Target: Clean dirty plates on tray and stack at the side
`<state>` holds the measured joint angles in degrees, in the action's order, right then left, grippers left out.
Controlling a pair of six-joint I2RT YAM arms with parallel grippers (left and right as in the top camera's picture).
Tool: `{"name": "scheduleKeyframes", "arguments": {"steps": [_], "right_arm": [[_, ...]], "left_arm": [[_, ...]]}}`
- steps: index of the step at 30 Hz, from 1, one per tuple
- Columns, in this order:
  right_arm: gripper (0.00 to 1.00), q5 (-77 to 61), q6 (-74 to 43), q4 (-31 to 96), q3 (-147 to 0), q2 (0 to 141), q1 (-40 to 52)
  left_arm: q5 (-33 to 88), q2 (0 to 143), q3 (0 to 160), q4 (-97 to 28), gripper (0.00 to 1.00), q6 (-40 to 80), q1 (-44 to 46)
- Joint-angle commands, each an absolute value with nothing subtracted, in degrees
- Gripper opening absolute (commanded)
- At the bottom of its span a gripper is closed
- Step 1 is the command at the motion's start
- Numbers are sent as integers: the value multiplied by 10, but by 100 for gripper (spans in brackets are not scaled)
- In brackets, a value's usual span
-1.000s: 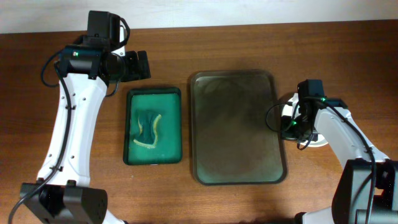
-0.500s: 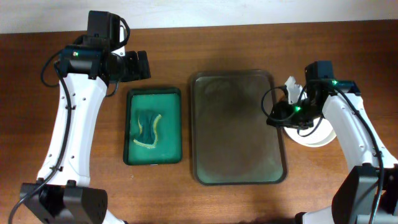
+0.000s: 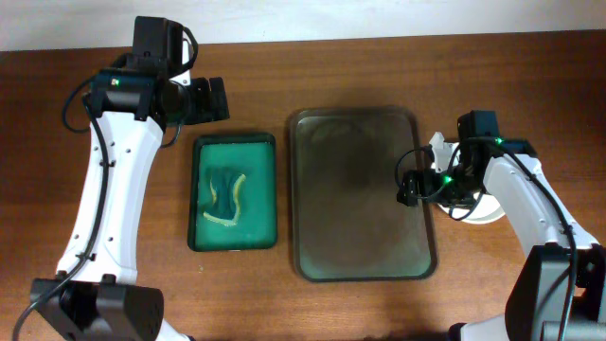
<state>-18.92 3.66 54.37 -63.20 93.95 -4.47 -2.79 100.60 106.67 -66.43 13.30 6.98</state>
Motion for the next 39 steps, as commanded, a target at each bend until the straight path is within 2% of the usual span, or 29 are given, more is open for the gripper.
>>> {"name": "scheduleKeyframes", "arguments": {"steps": [1,6,10,20,24,28,33,39], "right_arm": [[98,-186,41,543,-626,935,-45],[98,-184,41,538,-625,955,-45],[98,-184,41,535,-625,899,-45],[98,-184,41,535,-625,499,-44],[98,-112,41,535,-623,363,6],[98,-94,43,520,-607,234,15],[98,-101,40,360,-464,72,15],[98,-148,41,-73,-213,2,15]], "left_arm": [[-24,1000,1073,-664,99,136,69],[-24,1000,1073,-664,99,136,69],[-24,1000,1073,-664,99,136,69],[-24,1000,1073,-664,99,136,69],[-24,1000,1073,-664,99,136,69],[-23,1000,1073,-664,99,136,69],[-24,1000,1073,-664,99,136,69],[-24,1000,1073,-664,99,136,69]]}}
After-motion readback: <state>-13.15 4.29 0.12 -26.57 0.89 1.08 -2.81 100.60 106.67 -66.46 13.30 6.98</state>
